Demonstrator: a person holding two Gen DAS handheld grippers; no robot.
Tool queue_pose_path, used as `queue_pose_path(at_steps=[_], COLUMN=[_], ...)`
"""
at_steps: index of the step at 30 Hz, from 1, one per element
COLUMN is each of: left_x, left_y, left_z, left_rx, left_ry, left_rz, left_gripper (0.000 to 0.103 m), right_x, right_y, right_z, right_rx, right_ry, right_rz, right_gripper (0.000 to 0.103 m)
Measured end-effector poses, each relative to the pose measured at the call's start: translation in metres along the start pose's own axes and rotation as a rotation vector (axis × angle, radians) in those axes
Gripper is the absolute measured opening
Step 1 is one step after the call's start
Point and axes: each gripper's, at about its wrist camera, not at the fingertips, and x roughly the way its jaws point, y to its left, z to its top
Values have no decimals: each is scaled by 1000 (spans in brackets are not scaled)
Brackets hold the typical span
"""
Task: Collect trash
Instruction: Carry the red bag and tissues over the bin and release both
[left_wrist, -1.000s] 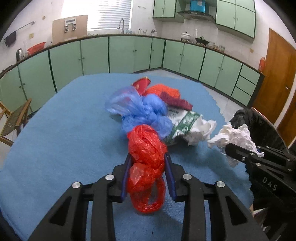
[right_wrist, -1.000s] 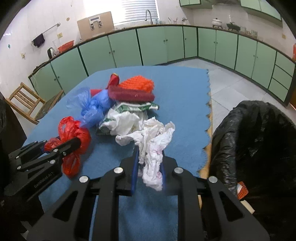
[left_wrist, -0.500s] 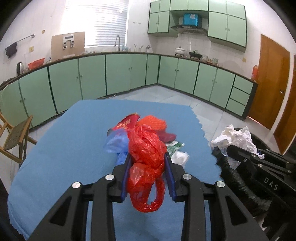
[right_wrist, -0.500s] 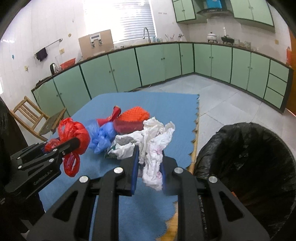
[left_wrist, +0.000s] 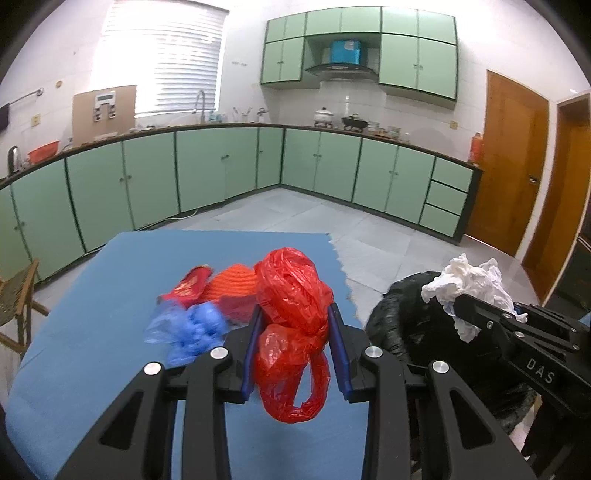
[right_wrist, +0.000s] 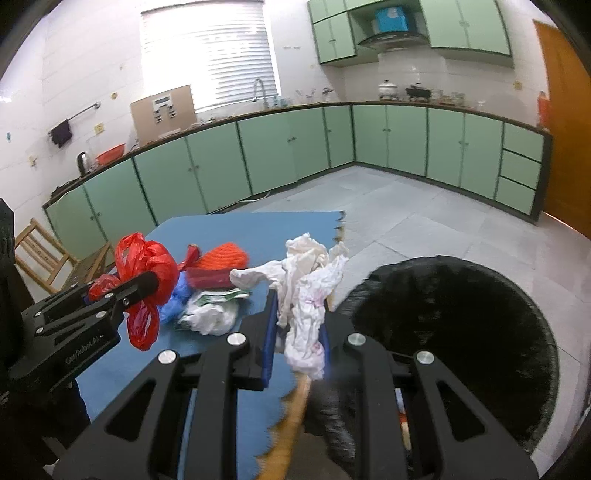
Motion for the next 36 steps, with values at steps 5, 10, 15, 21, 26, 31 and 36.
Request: queue_pose_path(at_steps=[5, 10, 15, 21, 26, 31, 36], left_x=[12, 26, 40, 57, 73, 86, 100], left_y=[-29, -64, -101, -138, -166, -183, -199], left_z=[7, 10, 9, 5, 1, -4, -8], left_rx=[30, 68, 101, 136, 165, 182, 197], left_ry=[-3, -2, 0, 21, 34, 54, 80], left_rz=[-56, -122, -186, -239, -272, -289, -303], left_gripper=[33, 33, 33, 33, 33, 33, 33], right_x=[-13, -23, -30, -32, -30, -25, -20], right_y=[-30, -65, -101, -138, -157, -170, -178], right_z=[-3, -9, -19, -35, -50, -63, -69], right_rx=[30, 74, 113, 155, 177, 200, 216], right_ry=[-17, -27, -24, -4, 17, 40, 55], right_rz=[-66, -143, -221, -292, -326, -342, -351], right_gripper=[19, 19, 19, 19, 19, 19, 20])
